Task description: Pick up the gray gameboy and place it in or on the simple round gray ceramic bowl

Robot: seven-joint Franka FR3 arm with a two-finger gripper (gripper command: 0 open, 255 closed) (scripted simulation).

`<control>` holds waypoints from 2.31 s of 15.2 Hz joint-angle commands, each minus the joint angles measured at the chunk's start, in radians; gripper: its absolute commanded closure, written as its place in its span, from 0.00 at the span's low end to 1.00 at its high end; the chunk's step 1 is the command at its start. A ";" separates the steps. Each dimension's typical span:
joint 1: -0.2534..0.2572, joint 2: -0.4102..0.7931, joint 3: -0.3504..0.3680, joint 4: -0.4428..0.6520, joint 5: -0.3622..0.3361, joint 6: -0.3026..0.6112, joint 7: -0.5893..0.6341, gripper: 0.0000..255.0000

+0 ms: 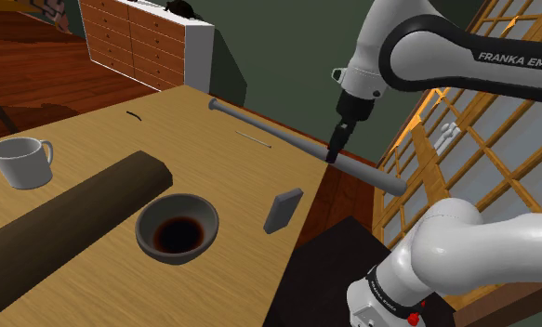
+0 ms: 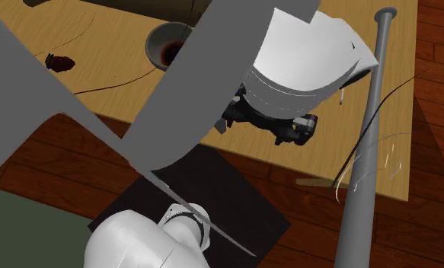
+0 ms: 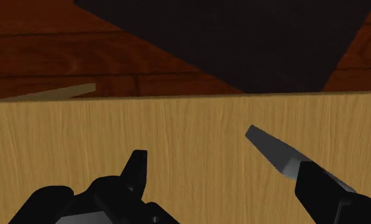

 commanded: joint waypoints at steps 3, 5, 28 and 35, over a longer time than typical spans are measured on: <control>0.114 0.007 -0.033 -0.105 0.012 0.152 -0.221 0.00; 0.172 0.018 -0.049 -0.153 0.021 0.228 -0.327 0.00; 0.265 0.087 -0.075 -0.295 0.040 0.463 -0.488 1.00; 0.265 0.080 -0.074 -0.285 0.039 0.446 -0.488 1.00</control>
